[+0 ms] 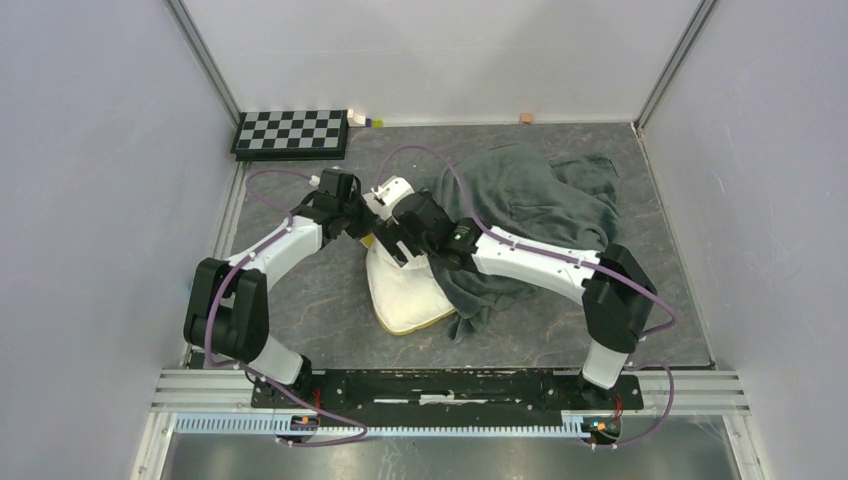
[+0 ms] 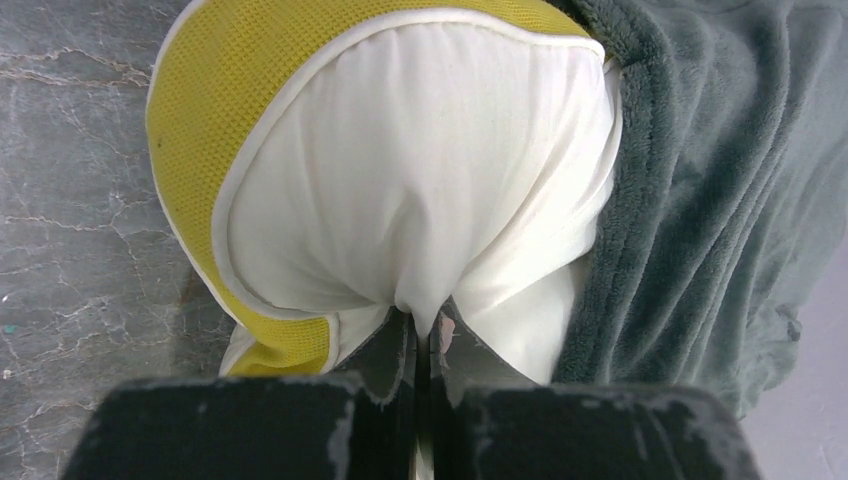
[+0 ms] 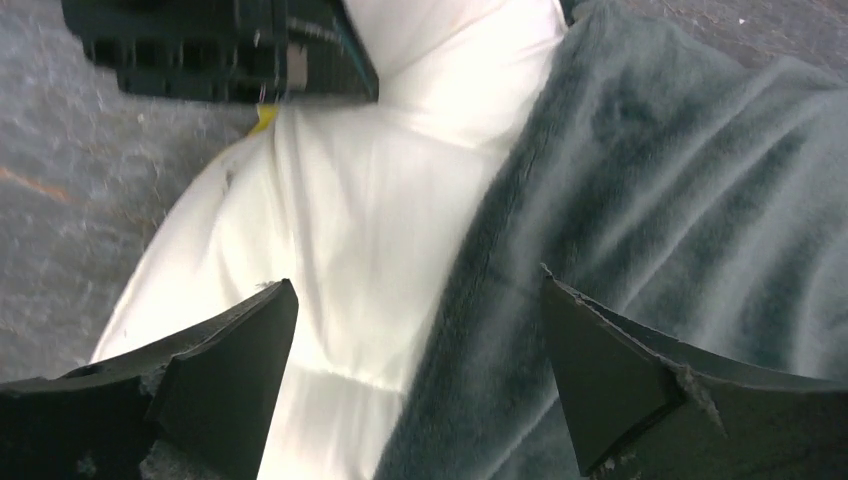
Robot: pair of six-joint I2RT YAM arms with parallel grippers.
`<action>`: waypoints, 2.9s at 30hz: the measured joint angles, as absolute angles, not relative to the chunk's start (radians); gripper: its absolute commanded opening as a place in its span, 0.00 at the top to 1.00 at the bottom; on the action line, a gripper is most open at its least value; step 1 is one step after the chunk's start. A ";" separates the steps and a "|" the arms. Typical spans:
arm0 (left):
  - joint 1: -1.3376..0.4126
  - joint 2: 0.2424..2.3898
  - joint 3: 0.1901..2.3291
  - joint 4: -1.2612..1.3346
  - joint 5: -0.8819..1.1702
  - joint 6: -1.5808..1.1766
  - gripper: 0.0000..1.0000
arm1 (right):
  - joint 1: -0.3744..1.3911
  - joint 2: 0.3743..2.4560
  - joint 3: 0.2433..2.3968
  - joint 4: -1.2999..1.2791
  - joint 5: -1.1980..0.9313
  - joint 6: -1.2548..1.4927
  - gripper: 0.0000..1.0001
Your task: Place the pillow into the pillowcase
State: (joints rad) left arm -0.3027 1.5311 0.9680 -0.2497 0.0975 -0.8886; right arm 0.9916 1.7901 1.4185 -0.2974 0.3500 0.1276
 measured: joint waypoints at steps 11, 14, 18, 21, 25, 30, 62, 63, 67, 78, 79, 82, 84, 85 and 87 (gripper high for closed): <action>-0.302 1.534 0.991 -0.275 0.112 -0.888 0.98 | 1.024 1.766 1.260 -0.243 0.373 0.050 0.02; -0.303 1.550 1.009 -0.287 0.116 -0.884 0.98 | 1.018 1.836 1.260 -0.194 0.376 0.037 0.14; -0.307 1.559 1.020 -0.303 0.116 -0.876 0.97 | 1.011 1.921 1.275 -0.143 0.383 0.038 0.84; -0.308 1.559 1.041 -0.318 0.113 -0.863 0.92 | 1.012 1.937 1.308 -0.152 0.405 0.055 1.00; -0.307 1.559 1.101 -0.371 0.110 -0.834 0.75 | 1.001 1.938 1.367 -0.218 0.419 0.082 1.00; -0.300 1.551 1.235 -0.481 0.089 -0.779 0.32 | 0.976 1.917 1.459 -0.295 0.391 0.102 1.00; -0.244 1.436 0.971 -0.268 0.327 -0.999 0.00 | 0.712 1.512 1.753 -0.575 0.160 0.214 1.00; -0.254 1.448 0.968 -0.250 0.326 -1.006 0.00 | 0.712 1.509 1.753 -0.575 0.157 0.215 1.00; -0.304 1.489 0.942 -0.172 0.325 -1.041 0.01 | 0.713 1.505 1.753 -0.578 0.152 0.220 1.00; -0.459 1.590 0.925 -0.008 0.321 -1.176 0.70 | 0.713 1.503 1.767 -0.595 0.141 0.223 1.00; -0.469 1.595 0.925 -0.001 0.321 -1.191 0.87 | 0.713 1.500 1.767 -0.596 0.140 0.223 1.00; -0.479 1.585 0.945 -0.019 0.314 -1.204 0.98 | 0.713 1.477 1.737 -0.584 0.140 0.223 0.94; -0.475 1.557 0.974 -0.060 0.292 -1.198 0.98 | 0.713 1.433 1.655 -0.545 0.133 0.226 0.64; -0.470 1.526 0.986 -0.082 0.283 -1.197 0.98 | 0.714 1.405 1.597 -0.523 0.128 0.228 0.51; -0.459 1.469 1.004 -0.112 0.267 -1.196 0.98 | 0.716 1.372 1.520 -0.493 0.112 0.241 0.31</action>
State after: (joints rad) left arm -0.4595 1.4689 1.0042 -0.1116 0.2672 -1.1965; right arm 0.7158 1.3716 1.5204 -0.4927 0.1123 0.2413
